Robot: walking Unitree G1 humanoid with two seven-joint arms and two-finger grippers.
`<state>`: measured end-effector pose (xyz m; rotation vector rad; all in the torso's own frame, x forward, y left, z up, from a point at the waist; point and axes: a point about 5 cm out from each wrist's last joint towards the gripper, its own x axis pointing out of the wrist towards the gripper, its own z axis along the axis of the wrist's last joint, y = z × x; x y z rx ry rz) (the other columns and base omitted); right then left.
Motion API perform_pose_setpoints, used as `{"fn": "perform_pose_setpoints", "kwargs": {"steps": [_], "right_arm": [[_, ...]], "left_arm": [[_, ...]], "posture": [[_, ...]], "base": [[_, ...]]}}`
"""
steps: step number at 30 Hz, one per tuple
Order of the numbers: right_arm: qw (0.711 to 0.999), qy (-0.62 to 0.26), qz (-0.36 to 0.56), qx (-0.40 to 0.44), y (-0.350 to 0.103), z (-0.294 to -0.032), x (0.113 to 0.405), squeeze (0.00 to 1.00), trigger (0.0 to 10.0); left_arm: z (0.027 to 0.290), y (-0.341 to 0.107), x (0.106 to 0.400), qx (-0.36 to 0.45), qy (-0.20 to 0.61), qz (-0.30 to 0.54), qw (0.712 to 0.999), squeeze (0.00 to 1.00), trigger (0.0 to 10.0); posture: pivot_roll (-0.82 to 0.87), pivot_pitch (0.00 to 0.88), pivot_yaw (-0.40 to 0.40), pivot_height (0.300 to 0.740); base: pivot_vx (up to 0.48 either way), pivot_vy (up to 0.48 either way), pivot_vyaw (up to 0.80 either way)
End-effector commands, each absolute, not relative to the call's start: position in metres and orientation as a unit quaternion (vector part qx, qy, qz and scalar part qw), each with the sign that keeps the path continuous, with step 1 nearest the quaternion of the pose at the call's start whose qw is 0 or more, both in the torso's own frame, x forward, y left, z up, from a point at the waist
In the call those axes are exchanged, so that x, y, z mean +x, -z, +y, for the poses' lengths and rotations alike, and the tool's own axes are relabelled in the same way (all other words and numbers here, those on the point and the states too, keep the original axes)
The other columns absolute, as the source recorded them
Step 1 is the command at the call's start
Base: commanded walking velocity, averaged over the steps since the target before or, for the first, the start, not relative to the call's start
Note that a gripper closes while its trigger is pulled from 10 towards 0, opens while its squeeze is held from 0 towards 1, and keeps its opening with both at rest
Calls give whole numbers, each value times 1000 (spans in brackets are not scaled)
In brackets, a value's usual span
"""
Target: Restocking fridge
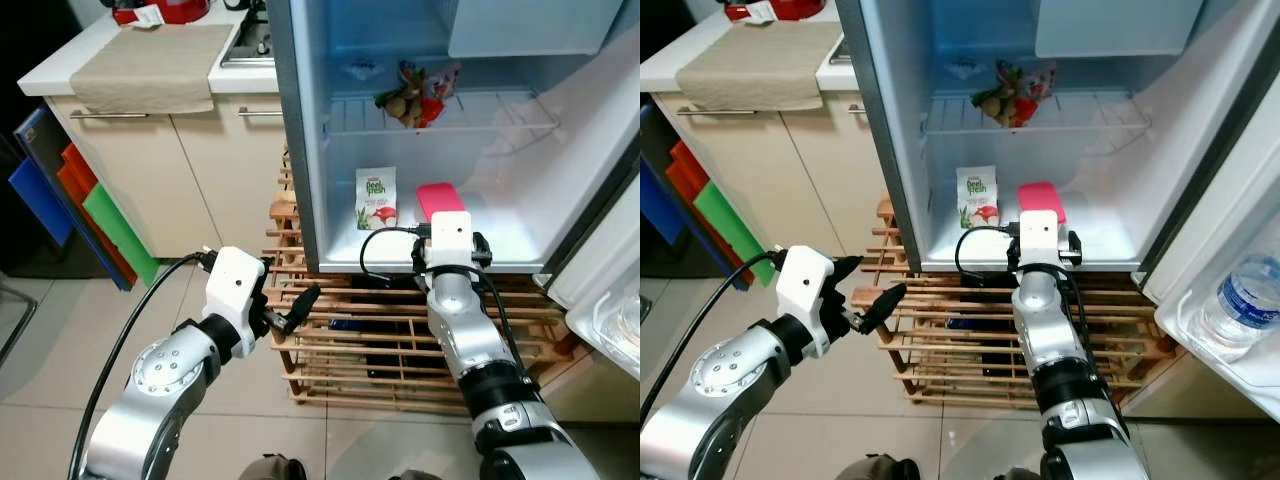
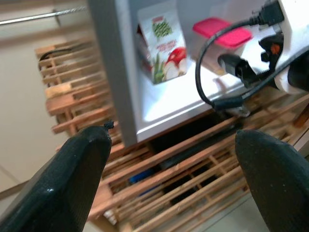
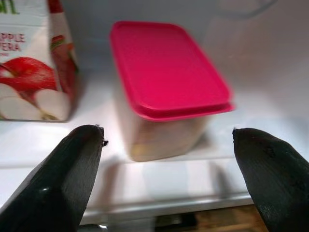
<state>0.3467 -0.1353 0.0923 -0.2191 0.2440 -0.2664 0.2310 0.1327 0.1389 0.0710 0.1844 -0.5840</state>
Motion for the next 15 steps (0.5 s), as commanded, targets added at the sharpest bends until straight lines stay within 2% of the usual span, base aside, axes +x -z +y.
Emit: {"fn": "perform_pose_setpoints", "kwargs": {"steps": [1, 9, 15], "right_arm": [[979, 136, 118, -92, -96, -129, 351, 0, 10000], [982, 138, 112, -58, -106, -121, 363, 0, 10000], [981, 154, 105, -55, -119, -129, 379, 0, 10000]], "left_arm": [[139, -144, 228, 42, 281, 91, 954, 0, 10000], [142, -147, 225, 46, 280, 95, 954, 0, 10000], [143, -150, 221, 49, 280, 105, 953, 0, 10000]], "posture": [[166, 134, 127, 740], [186, 148, 135, 740], [198, 158, 137, 740]], "base": [[0, 0, 0], [0, 0, 0], [0, 0, 0]]}}
